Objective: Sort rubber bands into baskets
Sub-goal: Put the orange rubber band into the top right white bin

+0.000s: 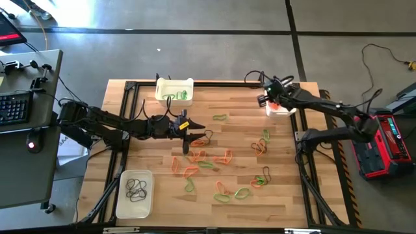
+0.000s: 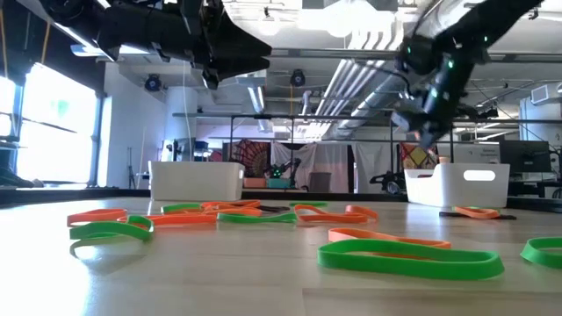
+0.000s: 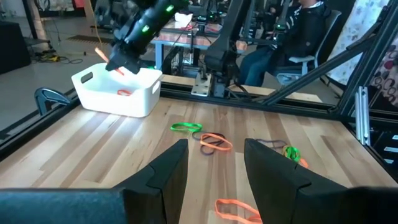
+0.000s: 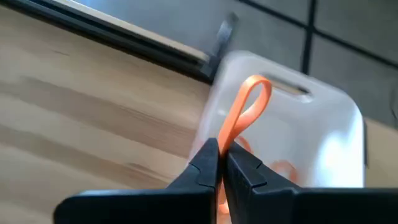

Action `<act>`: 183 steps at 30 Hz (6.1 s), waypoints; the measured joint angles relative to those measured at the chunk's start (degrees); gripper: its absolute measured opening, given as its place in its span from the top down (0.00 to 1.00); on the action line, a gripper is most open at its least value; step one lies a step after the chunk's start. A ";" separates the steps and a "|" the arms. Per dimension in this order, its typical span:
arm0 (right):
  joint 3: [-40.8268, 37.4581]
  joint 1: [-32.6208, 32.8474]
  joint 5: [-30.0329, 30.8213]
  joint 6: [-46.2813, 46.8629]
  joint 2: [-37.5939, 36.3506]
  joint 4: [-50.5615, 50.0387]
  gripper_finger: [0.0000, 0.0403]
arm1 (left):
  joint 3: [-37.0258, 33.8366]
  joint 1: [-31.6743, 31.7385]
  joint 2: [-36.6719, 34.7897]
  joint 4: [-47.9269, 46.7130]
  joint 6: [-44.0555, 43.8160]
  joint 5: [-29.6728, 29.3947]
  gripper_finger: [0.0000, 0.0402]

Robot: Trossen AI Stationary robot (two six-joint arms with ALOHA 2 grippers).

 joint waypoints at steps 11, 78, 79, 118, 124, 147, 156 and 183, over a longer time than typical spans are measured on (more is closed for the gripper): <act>-4.15 -7.28 -4.59 -2.04 4.51 1.91 0.96 | -0.02 -0.01 0.00 -0.26 0.06 0.51 0.64; 0.51 34.73 -10.36 -7.97 3.37 23.62 0.77 | -0.02 2.81 11.94 -29.76 -6.02 0.61 0.76; 0.51 34.73 -10.36 -7.99 3.37 23.60 0.77 | -0.01 3.03 11.93 -29.98 -6.02 0.59 0.76; 0.51 34.89 -22.97 -9.55 5.40 25.44 0.75 | -0.04 3.59 7.04 -31.60 -5.86 -1.40 1.00; 0.51 38.45 -22.95 -10.12 12.82 34.09 0.66 | -0.04 2.29 3.71 -29.96 -6.26 -2.71 1.00; 0.51 39.94 -24.68 -10.62 26.93 59.81 0.57 | -0.02 -0.04 3.50 -17.29 -10.19 -5.33 1.00; 0.51 40.02 -24.26 -7.81 26.93 60.56 0.82 | -0.01 -0.38 3.50 -15.07 -10.18 -3.07 1.00; 0.51 44.70 -16.06 -34.42 26.26 59.59 0.40 | 0.00 -1.29 3.50 -11.70 -11.52 -0.48 1.00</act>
